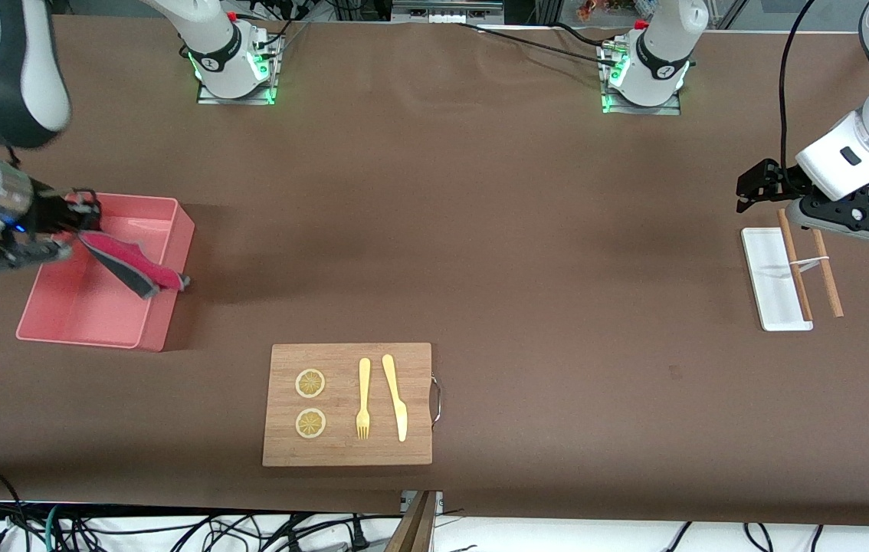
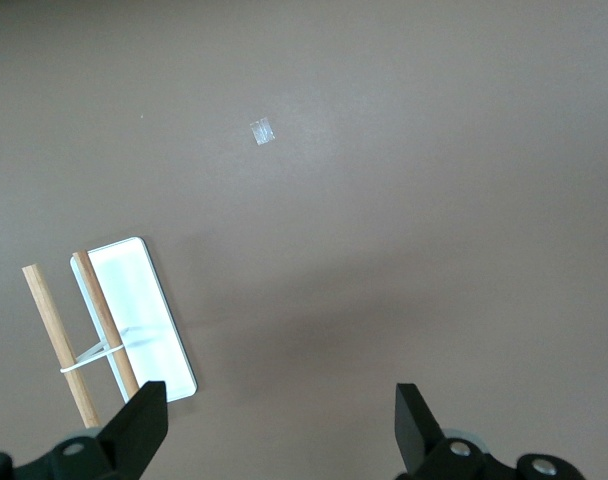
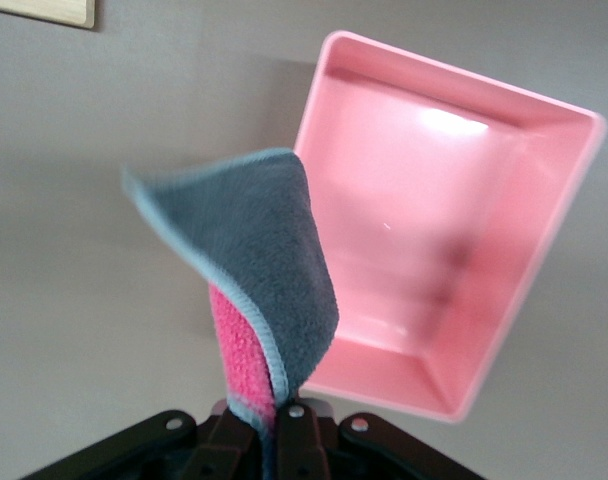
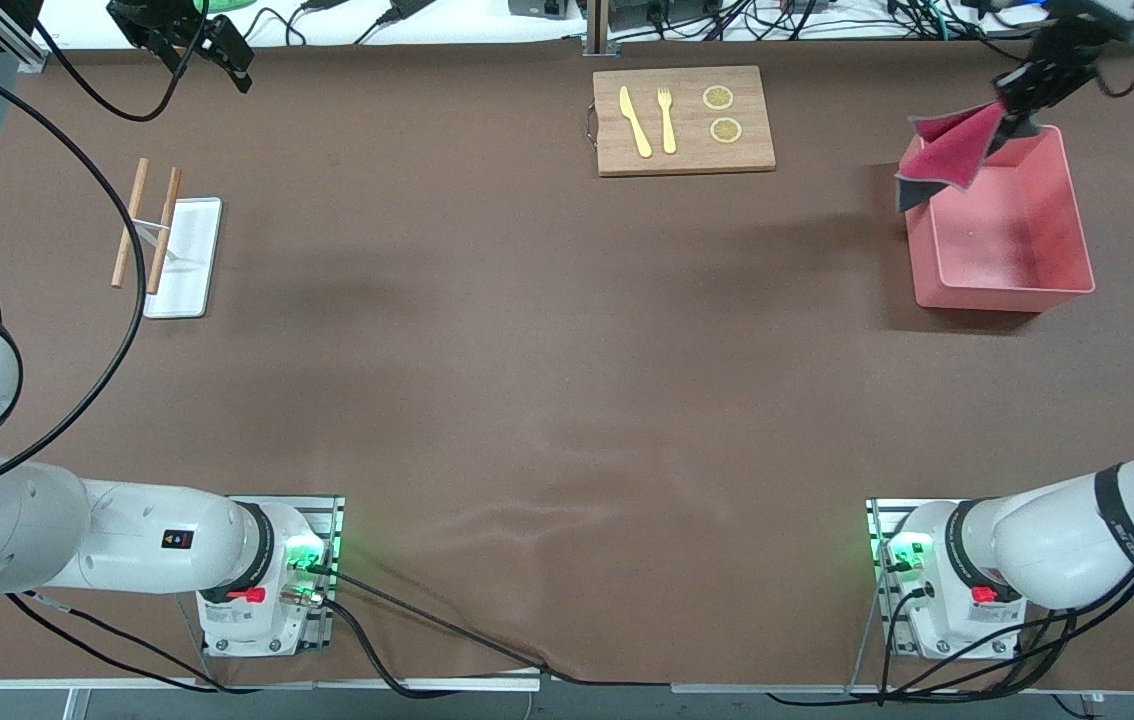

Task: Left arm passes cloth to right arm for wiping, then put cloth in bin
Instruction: 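Move the cloth over the pink bin and open the right gripper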

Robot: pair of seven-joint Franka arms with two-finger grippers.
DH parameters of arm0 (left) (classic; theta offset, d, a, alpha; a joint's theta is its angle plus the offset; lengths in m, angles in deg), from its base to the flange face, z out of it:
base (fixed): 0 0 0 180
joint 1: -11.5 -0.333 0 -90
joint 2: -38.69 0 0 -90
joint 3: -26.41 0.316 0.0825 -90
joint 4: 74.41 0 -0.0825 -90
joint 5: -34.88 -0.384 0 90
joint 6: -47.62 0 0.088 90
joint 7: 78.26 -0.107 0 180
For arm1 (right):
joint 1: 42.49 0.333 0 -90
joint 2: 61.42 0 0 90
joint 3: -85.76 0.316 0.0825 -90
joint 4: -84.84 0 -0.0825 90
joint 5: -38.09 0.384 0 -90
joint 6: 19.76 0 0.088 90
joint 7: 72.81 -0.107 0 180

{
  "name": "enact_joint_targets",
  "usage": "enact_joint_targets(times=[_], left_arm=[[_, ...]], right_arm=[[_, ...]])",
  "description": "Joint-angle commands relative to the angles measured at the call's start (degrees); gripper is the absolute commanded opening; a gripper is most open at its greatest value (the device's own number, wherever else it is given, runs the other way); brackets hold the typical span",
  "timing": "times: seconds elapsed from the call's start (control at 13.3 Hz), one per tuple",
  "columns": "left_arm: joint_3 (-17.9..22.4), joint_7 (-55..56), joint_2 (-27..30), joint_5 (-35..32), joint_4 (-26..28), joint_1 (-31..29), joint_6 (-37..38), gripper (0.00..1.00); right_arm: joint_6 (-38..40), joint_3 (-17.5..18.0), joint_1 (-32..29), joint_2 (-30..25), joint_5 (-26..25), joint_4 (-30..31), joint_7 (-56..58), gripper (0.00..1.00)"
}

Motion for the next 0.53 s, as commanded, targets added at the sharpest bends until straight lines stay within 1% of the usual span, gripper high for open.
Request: enact_joint_targets(times=[0.0, 0.15, 0.3, 0.45], left_arm=[[-0.55, -1.27, 0.38, 0.16, -0.09, -0.67, 0.33, 1.00], [-0.55, -1.27, 0.38, 0.16, -0.09, -0.67, 0.33, 1.00], [-0.55, -1.18, 0.38, 0.16, -0.18, -0.67, 0.33, 1.00], [-0.55, -1.18, 0.47, 0.16, -0.18, -0.67, 0.33, 1.00]], right_arm=[[3.52, 0.49, -1.91, -6.05, -3.81, 2.41, -0.89, 0.00], [4.32, 0.49, -3.05, -7.38, -5.57, 2.59, -0.89, 0.00], [3.71, 0.40, -3.50, -6.86, -5.93, 3.03, -1.16, 0.00], [1.53, 0.40, -3.67, -6.68, -5.93, 5.57, -1.68, 0.00]])
